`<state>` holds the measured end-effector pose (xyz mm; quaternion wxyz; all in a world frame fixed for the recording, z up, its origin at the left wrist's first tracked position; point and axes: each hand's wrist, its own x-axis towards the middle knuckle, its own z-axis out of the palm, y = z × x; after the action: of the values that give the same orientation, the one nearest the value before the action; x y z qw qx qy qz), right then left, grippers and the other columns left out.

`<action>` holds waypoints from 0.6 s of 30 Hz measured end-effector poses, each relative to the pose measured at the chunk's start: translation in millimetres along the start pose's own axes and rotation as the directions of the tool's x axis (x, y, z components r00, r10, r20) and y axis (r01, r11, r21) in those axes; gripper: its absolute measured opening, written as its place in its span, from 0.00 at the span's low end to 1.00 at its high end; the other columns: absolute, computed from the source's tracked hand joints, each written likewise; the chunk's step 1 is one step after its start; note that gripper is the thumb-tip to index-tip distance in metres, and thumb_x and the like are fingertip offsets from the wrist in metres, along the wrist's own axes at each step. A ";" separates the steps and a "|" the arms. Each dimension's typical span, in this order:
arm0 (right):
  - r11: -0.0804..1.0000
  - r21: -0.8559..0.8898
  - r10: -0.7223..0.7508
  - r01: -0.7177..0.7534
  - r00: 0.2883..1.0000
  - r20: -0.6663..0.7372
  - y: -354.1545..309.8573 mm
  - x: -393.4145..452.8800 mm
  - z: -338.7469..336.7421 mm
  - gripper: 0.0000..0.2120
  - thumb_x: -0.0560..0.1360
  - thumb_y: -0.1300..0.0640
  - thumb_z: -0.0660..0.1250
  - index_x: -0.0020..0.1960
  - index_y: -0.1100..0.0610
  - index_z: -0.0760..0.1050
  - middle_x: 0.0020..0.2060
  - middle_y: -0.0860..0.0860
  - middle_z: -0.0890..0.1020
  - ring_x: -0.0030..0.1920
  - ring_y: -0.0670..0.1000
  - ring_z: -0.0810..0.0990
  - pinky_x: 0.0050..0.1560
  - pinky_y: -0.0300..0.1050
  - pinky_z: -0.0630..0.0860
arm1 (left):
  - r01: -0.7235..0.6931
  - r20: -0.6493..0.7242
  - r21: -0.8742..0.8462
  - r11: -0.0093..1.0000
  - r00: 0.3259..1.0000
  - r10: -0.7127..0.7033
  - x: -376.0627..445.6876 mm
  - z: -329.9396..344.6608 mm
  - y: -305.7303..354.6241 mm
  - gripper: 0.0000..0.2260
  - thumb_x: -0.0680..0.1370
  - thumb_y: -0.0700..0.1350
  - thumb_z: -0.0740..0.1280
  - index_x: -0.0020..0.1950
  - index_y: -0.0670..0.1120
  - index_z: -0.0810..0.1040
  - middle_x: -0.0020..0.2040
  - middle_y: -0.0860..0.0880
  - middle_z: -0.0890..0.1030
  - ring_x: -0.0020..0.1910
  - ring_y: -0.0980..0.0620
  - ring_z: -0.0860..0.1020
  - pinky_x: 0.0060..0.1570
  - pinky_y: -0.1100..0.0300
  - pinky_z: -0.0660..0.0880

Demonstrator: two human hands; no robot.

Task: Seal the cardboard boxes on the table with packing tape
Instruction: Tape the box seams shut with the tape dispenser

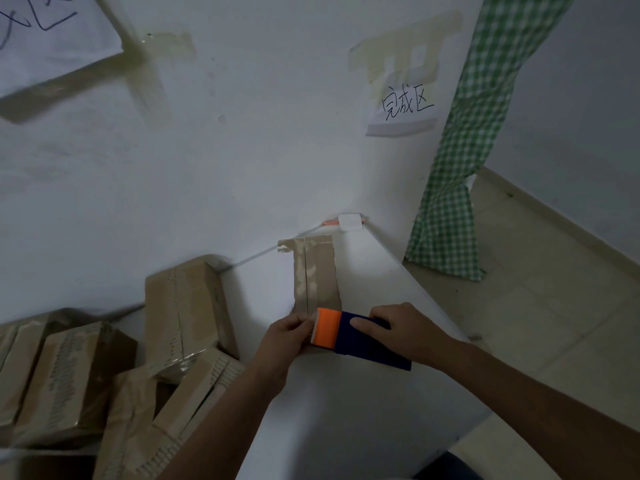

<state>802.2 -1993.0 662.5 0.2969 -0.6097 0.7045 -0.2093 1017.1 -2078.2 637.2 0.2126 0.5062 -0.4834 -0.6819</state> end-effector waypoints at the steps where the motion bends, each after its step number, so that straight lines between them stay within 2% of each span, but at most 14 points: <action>1: 1.000 -0.002 -0.002 0.002 1.000 -0.005 -1.5 1.3 1.3 0.29 0.68 0.25 0.50 0.31 0.50 0.67 0.27 0.48 0.72 0.26 0.44 0.69 0.31 0.37 0.64 | -0.020 -0.031 0.006 1.000 0.999 0.020 -0.9 -0.2 -1.4 0.07 0.79 0.44 0.68 0.48 0.44 0.85 0.46 0.42 0.85 0.49 0.42 0.84 0.52 0.51 0.81; 5: 0.999 -0.046 -0.015 0.016 1.000 0.024 -5.3 8.4 3.8 0.32 0.70 0.27 0.52 0.34 0.56 0.70 0.29 0.53 0.75 0.29 0.49 0.72 0.34 0.44 0.67 | -0.087 -0.173 0.034 0.996 0.981 0.092 -4.9 -0.7 -8.0 0.10 0.78 0.41 0.69 0.39 0.48 0.85 0.39 0.45 0.85 0.40 0.48 0.83 0.42 0.57 0.79; 9: 0.991 -0.123 -0.049 0.060 0.995 0.092 -12.1 14.8 4.2 0.35 0.68 0.24 0.51 0.38 0.56 0.73 0.31 0.51 0.77 0.30 0.48 0.74 0.33 0.43 0.68 | -0.113 -0.218 0.063 0.992 0.968 0.124 -9.5 -8.2 -13.2 0.08 0.78 0.40 0.68 0.41 0.45 0.84 0.39 0.44 0.85 0.43 0.43 0.83 0.48 0.51 0.80; 11: 0.983 -0.157 -0.072 0.091 0.990 0.123 -13.7 18.8 3.6 0.36 0.67 0.23 0.49 0.40 0.56 0.74 0.32 0.50 0.78 0.31 0.48 0.75 0.32 0.41 0.67 | -0.125 -0.246 0.032 0.992 0.961 0.129 -12.5 -11.6 -13.2 0.07 0.78 0.38 0.68 0.42 0.43 0.84 0.39 0.44 0.85 0.41 0.46 0.83 0.46 0.54 0.80; 14: 0.973 -0.216 -0.056 0.086 0.988 0.141 0.6 20.3 -8.5 0.29 0.72 0.28 0.54 0.38 0.53 0.74 0.31 0.48 0.77 0.30 0.46 0.74 0.32 0.41 0.66 | -0.151 -0.396 -0.021 0.988 0.909 0.130 -14.6 -35.3 -12.4 0.07 0.79 0.39 0.68 0.42 0.40 0.82 0.34 0.47 0.82 0.35 0.54 0.78 0.38 0.65 0.76; 16: 0.964 -0.259 -0.022 0.061 0.988 0.152 17.2 17.6 -21.4 0.25 0.72 0.28 0.54 0.36 0.49 0.71 0.30 0.47 0.75 0.29 0.44 0.72 0.32 0.40 0.64 | -0.141 -0.476 -0.043 0.989 0.873 0.104 -13.2 -58.2 -14.8 0.07 0.79 0.41 0.68 0.43 0.39 0.81 0.35 0.46 0.80 0.35 0.53 0.76 0.39 0.63 0.74; 18: 0.959 -0.279 -0.013 0.058 0.987 0.161 30.7 17.0 -29.6 0.25 0.69 0.26 0.52 0.35 0.47 0.70 0.30 0.46 0.75 0.29 0.43 0.72 0.32 0.39 0.64 | -0.111 -0.493 -0.054 0.992 0.867 0.070 -12.2 -66.2 -19.2 0.06 0.79 0.39 0.68 0.44 0.38 0.81 0.37 0.44 0.81 0.37 0.51 0.77 0.41 0.62 0.75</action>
<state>758.4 -2006.5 661.4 0.2579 -0.6728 0.6905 -0.0631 1085.1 -2089.7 625.0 0.3799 0.6301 -0.4091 -0.5397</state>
